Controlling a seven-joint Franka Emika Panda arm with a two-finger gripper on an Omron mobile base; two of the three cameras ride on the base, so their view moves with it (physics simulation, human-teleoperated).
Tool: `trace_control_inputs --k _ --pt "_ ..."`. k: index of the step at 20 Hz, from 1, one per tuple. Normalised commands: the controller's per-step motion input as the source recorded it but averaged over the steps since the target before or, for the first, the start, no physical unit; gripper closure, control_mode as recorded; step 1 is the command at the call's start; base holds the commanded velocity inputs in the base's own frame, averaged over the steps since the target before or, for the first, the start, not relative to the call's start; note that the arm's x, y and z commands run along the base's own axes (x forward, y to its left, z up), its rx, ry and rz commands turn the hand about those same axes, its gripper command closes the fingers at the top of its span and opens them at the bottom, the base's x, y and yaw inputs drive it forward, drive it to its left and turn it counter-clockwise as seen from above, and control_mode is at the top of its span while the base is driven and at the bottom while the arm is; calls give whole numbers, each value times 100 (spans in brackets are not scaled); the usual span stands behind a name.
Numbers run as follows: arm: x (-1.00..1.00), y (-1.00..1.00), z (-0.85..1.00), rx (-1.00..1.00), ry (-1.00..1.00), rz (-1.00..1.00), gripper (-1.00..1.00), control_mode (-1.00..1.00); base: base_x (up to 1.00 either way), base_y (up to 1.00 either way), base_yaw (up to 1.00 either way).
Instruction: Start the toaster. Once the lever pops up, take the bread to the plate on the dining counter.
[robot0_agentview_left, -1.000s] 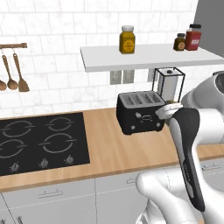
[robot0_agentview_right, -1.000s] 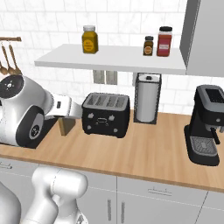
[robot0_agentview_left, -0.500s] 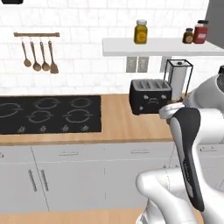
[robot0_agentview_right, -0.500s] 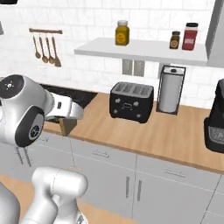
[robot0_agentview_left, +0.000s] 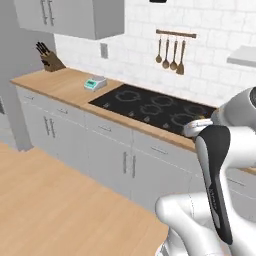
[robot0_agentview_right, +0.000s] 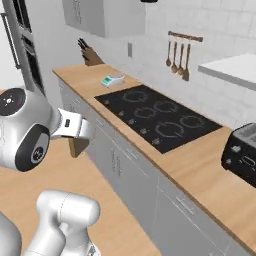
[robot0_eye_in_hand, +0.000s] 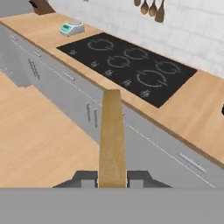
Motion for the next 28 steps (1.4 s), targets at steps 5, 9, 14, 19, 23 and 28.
trace_control_inputs --k 5,9,14,19,23,28 --pt "0 0 0 0 0 0 100 100 -7 0 100" --pt "0 0 0 0 0 0 100 100 0 0 100" --pt "0 0 0 0 0 0 100 100 0 0 100" --pt "0 0 0 0 0 0 100 100 0 0 100" --pt "0 0 0 0 0 0 100 100 0 0 100" --pt "0 0 0 0 0 0 100 100 0 0 100"
